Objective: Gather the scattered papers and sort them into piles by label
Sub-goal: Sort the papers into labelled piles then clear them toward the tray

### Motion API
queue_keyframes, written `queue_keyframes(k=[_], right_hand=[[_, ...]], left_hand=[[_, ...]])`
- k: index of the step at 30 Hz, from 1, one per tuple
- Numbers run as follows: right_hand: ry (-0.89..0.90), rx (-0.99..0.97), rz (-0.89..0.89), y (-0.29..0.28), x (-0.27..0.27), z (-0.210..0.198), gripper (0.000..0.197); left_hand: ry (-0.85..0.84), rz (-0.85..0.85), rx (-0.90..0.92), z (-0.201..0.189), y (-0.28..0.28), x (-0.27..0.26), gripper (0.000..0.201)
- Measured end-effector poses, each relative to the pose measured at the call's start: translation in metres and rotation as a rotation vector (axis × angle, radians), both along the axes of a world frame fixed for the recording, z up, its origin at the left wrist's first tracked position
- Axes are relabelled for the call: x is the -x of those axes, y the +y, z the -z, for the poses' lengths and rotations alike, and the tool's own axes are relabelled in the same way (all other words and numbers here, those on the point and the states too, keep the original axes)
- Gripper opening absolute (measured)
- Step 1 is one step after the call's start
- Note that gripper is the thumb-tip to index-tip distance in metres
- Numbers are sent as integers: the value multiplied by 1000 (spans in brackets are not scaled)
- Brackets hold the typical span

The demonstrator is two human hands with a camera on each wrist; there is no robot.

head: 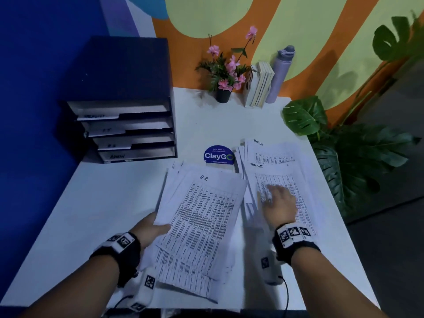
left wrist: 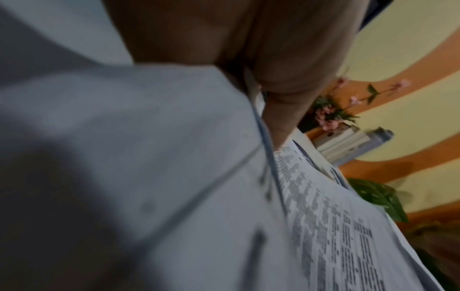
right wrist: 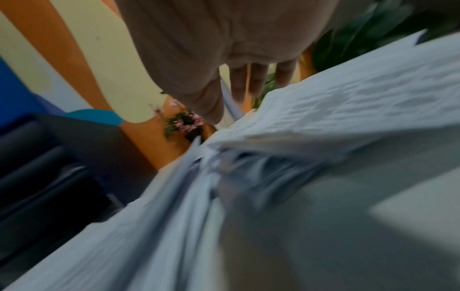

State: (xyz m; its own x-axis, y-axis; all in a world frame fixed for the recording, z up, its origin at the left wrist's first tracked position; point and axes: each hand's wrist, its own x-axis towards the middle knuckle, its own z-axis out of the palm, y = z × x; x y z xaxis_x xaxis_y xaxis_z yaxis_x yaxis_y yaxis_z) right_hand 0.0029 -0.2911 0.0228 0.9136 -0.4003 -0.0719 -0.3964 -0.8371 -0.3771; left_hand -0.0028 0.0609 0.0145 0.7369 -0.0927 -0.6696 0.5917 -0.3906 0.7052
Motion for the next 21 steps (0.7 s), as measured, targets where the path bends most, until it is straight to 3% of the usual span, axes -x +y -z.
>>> queue_keyframes(k=[2,4,6,9,11,13,16,21], right_hand=[[-33,-175,-139,31,2,-3,49],[7,-306,-181,57,5,1,55],[73,-435,-158,78,8,2,72],[169,-919,27,97,3,0,93],[101,-1114,86,103,-6,-10,75],[-119,-1155,65,110,-15,-26,51],[-407,-1125,-15,128,-24,-60,49],[-524,-1100,-249,154,-12,-86,52]], left_hand=[[-104,17,-48,-6,-3,1,37],[-188,12,-63,-18,-3,2,32],[-253,-21,-35,-29,4,5,31],[-334,-90,61,-48,16,10,33],[-376,-67,90,-58,23,11,36],[-432,-59,55,-67,26,8,38],[-533,-146,-48,-77,28,-1,36],[-581,-343,-77,-92,29,-1,41]])
